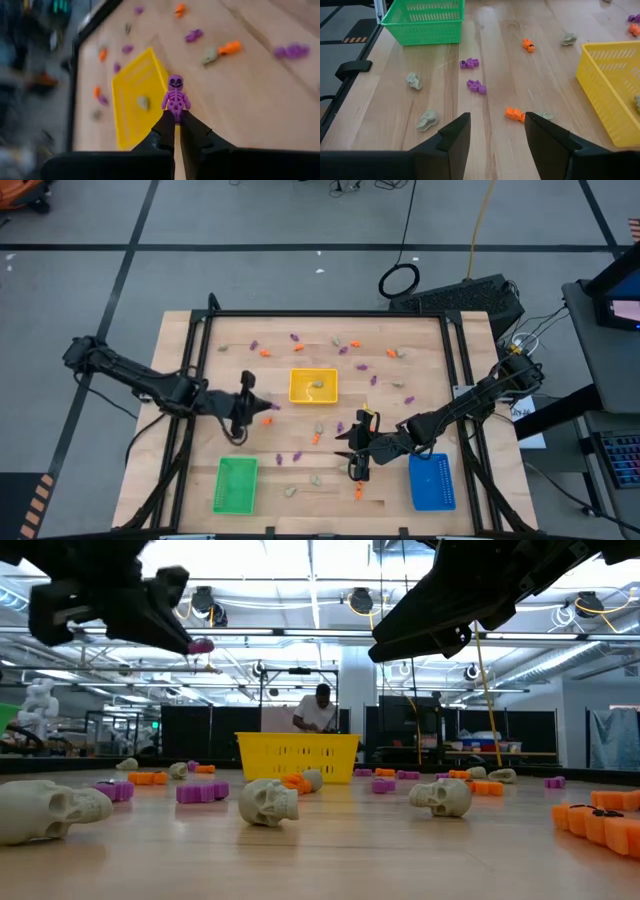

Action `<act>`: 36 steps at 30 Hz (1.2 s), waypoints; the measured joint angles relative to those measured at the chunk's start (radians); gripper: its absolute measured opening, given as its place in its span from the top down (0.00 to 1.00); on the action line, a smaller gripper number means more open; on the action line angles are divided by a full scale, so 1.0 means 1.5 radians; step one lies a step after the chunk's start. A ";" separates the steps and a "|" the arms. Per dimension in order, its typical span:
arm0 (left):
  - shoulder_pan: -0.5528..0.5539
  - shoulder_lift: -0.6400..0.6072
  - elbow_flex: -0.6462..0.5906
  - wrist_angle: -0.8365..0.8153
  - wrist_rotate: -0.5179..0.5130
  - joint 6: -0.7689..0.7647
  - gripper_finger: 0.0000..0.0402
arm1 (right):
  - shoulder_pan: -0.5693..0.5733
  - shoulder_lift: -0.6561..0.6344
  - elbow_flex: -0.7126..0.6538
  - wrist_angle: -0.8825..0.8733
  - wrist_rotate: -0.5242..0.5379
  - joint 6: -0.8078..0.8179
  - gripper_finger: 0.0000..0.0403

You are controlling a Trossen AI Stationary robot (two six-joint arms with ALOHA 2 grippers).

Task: Sort Halloween decoration
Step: Put the purple skeleton toy in the green basket

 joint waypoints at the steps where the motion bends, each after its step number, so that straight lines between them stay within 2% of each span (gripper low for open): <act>1: -0.005 0.000 0.001 0.001 0.000 0.045 0.98 | 0.000 0.000 0.000 0.000 0.000 0.000 0.57; 6: -0.028 0.000 0.001 0.010 -0.001 0.234 0.98 | 0.000 0.000 0.000 -0.005 0.000 0.000 0.57; 10: -0.041 0.000 0.001 0.011 -0.002 0.330 0.98 | 0.000 0.000 0.000 -0.008 0.000 0.000 0.57; 14: -0.054 0.000 0.001 0.011 -0.002 0.360 0.98 | 0.000 0.000 0.000 -0.008 0.000 0.000 0.57; 23: -0.071 0.000 0.001 0.011 -0.002 0.358 0.98 | 0.000 0.000 0.000 -0.009 0.000 0.005 0.57; 29: -0.071 0.000 0.001 0.036 -0.001 0.174 0.98 | 0.000 0.000 0.000 -0.009 0.000 0.005 0.57; 36: -0.071 0.000 0.000 0.057 0.001 -0.124 0.98 | 0.000 0.000 0.000 -0.009 0.000 0.005 0.57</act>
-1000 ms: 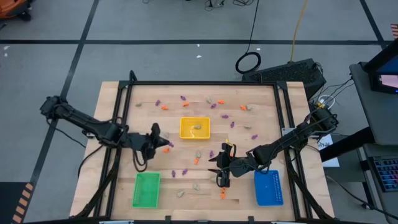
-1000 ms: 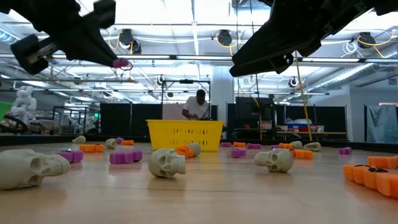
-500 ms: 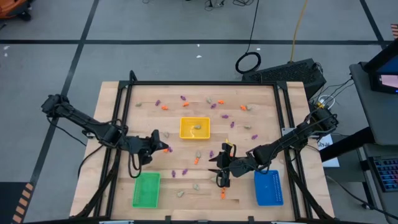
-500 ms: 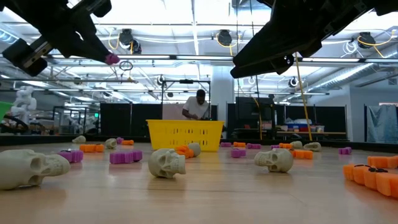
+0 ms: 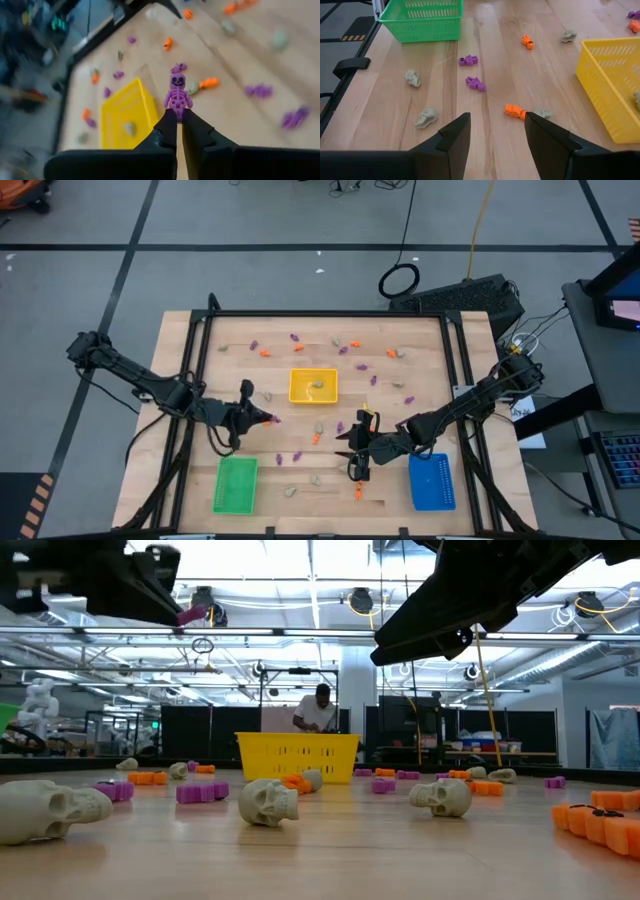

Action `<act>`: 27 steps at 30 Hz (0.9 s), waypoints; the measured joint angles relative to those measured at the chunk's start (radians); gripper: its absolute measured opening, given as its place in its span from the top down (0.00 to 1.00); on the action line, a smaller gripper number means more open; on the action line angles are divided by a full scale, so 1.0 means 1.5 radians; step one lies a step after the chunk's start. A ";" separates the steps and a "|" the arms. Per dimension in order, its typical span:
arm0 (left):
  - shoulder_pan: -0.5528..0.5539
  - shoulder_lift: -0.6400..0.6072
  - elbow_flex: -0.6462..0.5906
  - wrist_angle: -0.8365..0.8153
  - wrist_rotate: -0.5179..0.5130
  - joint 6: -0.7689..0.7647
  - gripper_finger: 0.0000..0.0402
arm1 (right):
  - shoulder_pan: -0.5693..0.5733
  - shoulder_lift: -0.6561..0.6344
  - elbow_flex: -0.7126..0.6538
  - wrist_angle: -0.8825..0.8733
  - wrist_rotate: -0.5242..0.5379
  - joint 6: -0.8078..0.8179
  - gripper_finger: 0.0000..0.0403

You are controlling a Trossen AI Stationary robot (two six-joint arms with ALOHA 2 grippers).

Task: Sort Halloween decoration
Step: Put the purple skeleton toy in the green basket

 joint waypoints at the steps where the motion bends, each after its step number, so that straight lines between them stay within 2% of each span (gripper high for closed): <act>1: 0.000 0.000 0.000 0.003 0.000 -0.047 0.98 | 0.000 0.000 0.000 0.000 0.000 0.000 0.57; 7: 0.000 0.000 0.000 0.005 0.000 -0.290 0.98 | 0.000 0.000 0.000 0.000 0.001 0.000 0.57; 16: 0.000 0.000 0.000 0.005 0.000 -0.576 0.98 | 0.000 0.000 0.000 0.000 0.002 0.000 0.57; 23: 0.000 0.000 0.000 0.005 0.002 -0.650 0.98 | 0.000 0.000 0.000 0.000 0.002 0.000 0.57; 27: 0.000 0.000 0.000 0.005 0.034 -0.602 0.98 | 0.000 0.000 0.000 0.000 0.002 0.000 0.57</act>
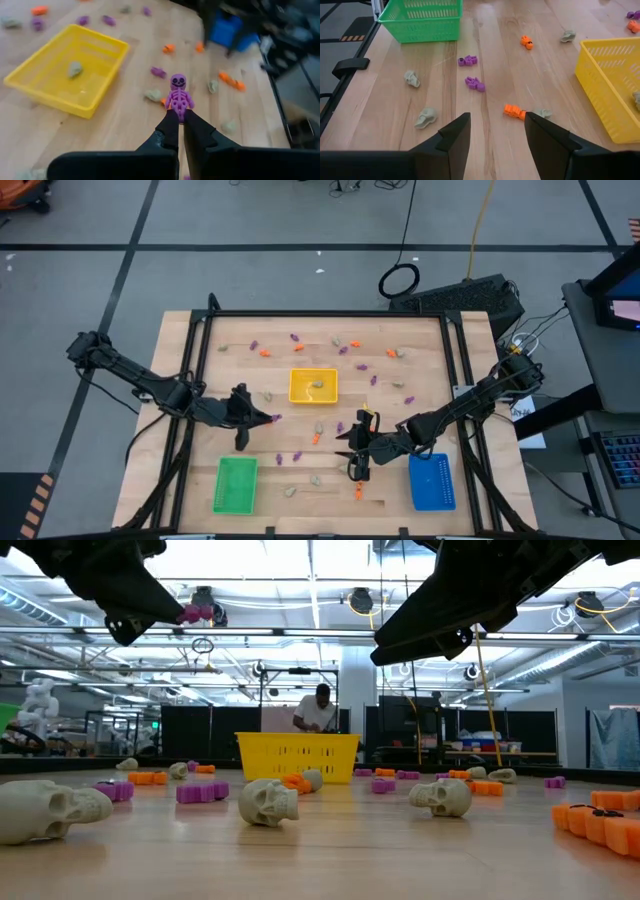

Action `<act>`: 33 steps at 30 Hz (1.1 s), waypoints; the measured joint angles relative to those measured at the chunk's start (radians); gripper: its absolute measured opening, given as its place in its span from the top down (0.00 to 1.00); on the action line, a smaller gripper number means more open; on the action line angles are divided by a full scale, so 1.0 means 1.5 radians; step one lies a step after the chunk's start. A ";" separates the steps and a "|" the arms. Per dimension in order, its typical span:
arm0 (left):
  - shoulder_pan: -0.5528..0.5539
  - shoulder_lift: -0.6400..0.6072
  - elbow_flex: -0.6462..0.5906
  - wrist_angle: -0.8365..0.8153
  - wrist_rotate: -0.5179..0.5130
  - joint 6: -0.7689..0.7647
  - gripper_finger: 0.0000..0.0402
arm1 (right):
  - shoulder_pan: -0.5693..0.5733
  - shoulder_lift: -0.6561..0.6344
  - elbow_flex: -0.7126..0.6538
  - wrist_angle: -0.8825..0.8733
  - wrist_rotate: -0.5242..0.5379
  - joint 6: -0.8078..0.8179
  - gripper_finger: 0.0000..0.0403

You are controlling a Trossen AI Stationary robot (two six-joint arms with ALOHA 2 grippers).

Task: Sort Halloween decoration
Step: Put the purple skeleton toy in the green basket

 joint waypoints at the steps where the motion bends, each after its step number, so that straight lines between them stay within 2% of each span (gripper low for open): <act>1: 0.000 0.000 0.000 0.000 0.023 0.028 0.98 | 0.000 0.000 0.000 0.000 0.000 0.000 0.57; 4: 0.000 0.000 0.000 0.000 0.121 0.093 0.98 | 0.000 0.000 0.000 0.000 0.000 0.000 0.57; 8: -0.008 0.000 0.000 0.000 0.247 0.106 0.98 | 0.000 0.000 0.000 0.000 0.000 0.000 0.57; 15: -0.049 0.000 0.000 -0.032 0.352 0.035 0.98 | 0.000 0.000 0.000 0.000 0.000 0.003 0.57; 21: -0.101 0.001 0.000 -0.112 0.352 -0.052 0.98 | 0.000 0.000 0.000 0.000 0.000 0.003 0.57; 33: -0.215 0.022 0.000 -0.126 0.242 -0.156 0.98 | 0.000 0.000 0.000 0.000 0.000 0.003 0.57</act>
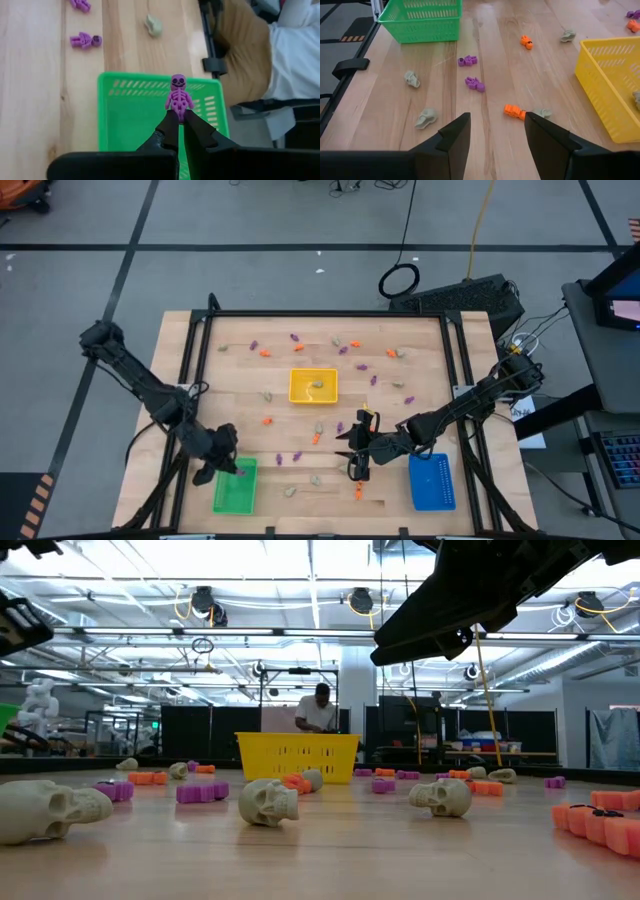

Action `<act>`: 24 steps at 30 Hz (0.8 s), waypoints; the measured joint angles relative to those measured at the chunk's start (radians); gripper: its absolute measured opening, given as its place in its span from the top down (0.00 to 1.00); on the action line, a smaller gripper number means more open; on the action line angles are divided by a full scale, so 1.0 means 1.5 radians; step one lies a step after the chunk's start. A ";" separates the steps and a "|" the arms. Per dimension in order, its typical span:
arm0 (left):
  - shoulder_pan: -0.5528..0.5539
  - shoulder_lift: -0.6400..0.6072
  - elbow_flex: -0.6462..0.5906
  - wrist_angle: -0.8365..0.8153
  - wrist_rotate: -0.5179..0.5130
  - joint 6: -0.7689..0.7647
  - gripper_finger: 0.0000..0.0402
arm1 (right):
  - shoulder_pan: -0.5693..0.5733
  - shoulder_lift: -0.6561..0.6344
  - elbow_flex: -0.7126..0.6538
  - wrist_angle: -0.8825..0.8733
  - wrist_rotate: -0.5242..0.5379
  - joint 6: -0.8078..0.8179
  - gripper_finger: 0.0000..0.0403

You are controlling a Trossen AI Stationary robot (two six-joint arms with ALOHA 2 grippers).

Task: Sort Halloween decoration
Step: Put the purple skeleton toy in the green basket, then put the white skull toy in the yellow basket

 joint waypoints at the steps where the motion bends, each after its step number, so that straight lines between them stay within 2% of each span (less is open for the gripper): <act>1: -0.007 0.009 0.000 0.004 -0.003 -0.003 0.98 | 0.000 0.000 0.000 0.000 0.000 0.000 0.57; 9: -0.033 0.089 0.000 0.047 0.026 0.022 0.98 | 0.000 0.000 0.000 0.000 0.000 0.000 0.57; 14: -0.032 0.117 0.000 0.049 -0.001 0.026 0.95 | 0.000 0.000 0.000 0.001 0.000 0.000 0.57; 17: -0.032 0.130 0.000 0.050 -0.014 0.025 0.86 | 0.000 0.000 0.000 0.003 0.000 0.000 0.57; 24: -0.031 0.132 0.000 0.049 -0.001 0.022 0.56 | 0.000 0.000 0.000 0.005 0.000 0.000 0.57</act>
